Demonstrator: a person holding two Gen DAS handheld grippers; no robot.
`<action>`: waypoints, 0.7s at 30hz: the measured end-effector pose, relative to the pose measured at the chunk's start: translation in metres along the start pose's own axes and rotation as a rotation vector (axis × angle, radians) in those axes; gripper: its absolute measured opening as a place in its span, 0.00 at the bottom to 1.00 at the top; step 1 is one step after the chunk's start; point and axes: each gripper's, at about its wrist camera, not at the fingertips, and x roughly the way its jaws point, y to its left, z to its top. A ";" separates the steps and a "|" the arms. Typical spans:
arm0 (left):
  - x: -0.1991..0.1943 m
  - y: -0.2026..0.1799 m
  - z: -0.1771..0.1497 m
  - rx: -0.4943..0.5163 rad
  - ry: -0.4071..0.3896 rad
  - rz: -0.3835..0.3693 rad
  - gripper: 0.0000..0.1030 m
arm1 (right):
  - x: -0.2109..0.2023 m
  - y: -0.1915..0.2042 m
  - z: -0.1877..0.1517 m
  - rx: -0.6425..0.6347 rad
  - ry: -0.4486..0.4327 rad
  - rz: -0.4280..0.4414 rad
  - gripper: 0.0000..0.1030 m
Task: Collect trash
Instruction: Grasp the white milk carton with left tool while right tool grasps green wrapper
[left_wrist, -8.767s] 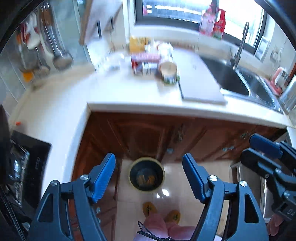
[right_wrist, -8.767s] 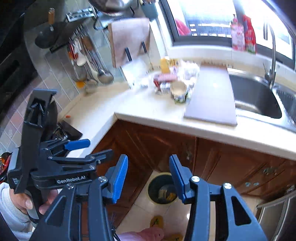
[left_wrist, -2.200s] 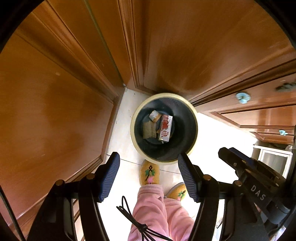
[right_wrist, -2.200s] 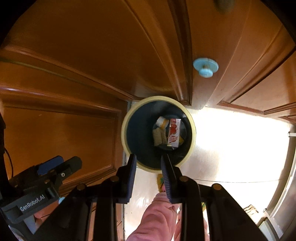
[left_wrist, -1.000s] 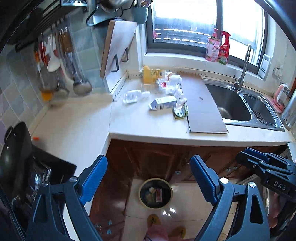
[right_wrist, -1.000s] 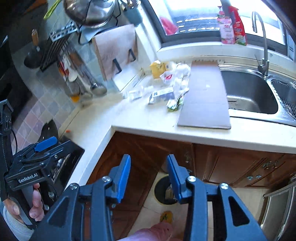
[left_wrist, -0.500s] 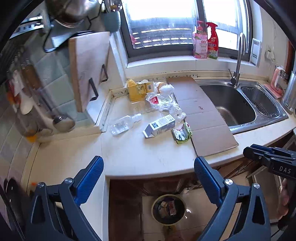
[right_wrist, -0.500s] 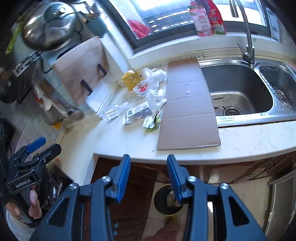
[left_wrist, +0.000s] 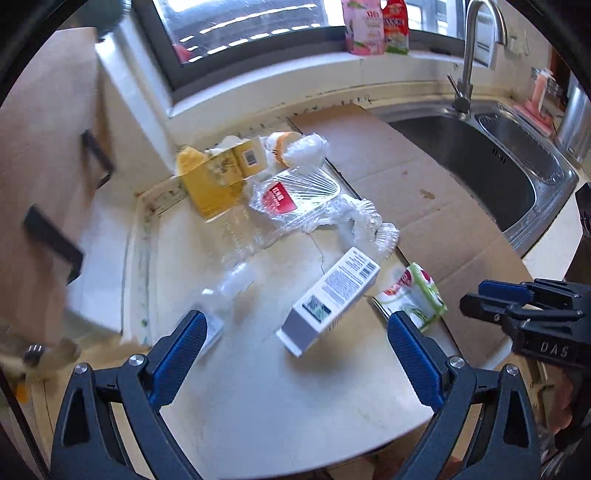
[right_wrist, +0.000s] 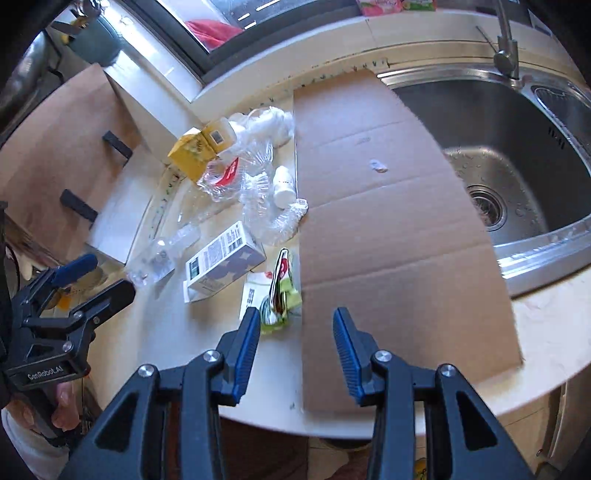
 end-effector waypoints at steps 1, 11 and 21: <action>0.009 0.000 0.005 0.015 0.008 -0.011 0.95 | 0.007 0.003 0.002 -0.002 0.007 -0.003 0.40; 0.068 -0.006 0.019 0.144 0.083 -0.092 0.95 | 0.041 0.025 0.005 -0.092 0.018 -0.076 0.34; 0.100 -0.005 0.024 0.147 0.154 -0.171 0.80 | 0.032 0.029 -0.003 -0.096 0.011 -0.059 0.07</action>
